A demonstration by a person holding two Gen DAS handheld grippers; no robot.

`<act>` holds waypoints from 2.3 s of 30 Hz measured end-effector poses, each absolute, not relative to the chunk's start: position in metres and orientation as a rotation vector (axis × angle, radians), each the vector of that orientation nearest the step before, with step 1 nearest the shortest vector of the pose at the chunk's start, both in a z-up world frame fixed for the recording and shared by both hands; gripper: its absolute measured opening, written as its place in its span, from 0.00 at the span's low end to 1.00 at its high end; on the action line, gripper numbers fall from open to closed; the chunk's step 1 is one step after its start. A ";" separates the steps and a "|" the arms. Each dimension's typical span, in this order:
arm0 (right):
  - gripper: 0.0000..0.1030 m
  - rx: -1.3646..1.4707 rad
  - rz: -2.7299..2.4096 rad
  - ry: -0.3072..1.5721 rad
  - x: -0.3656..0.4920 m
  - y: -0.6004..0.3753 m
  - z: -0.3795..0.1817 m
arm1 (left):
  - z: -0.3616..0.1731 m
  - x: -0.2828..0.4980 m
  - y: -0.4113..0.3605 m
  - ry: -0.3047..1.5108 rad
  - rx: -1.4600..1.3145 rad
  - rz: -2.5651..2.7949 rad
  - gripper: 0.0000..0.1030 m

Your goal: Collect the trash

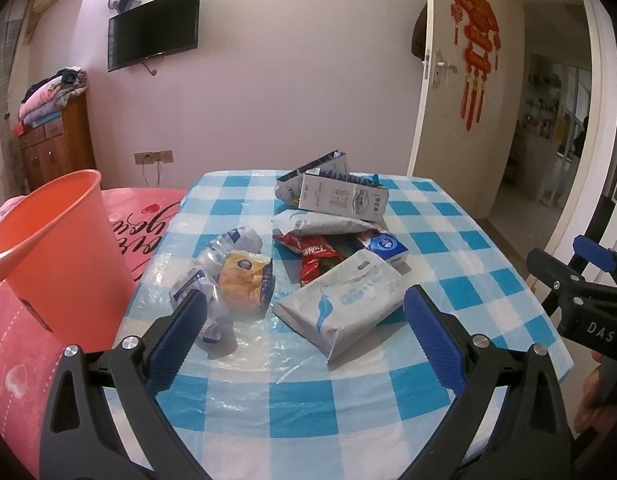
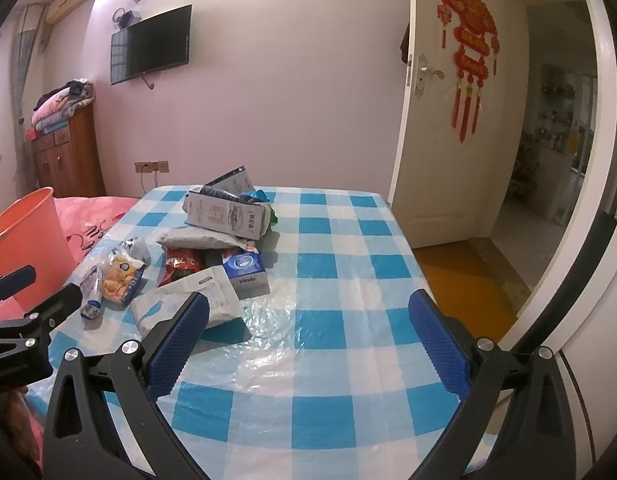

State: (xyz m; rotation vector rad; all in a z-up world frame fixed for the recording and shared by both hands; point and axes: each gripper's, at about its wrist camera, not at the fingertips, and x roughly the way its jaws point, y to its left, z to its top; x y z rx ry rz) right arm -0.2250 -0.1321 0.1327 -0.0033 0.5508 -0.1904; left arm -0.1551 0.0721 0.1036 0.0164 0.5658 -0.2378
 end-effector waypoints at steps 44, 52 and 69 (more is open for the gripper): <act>0.96 0.353 0.045 0.795 -0.162 -0.197 0.049 | 0.012 -0.007 -0.011 0.999 0.453 -0.696 0.96; 0.96 0.353 0.083 0.816 -0.146 -0.193 0.046 | 0.012 -0.020 -0.017 0.941 0.432 -0.639 0.93; 0.95 0.366 0.195 0.859 -0.079 -0.175 0.048 | 0.018 -0.036 0.015 0.962 0.095 -0.527 0.66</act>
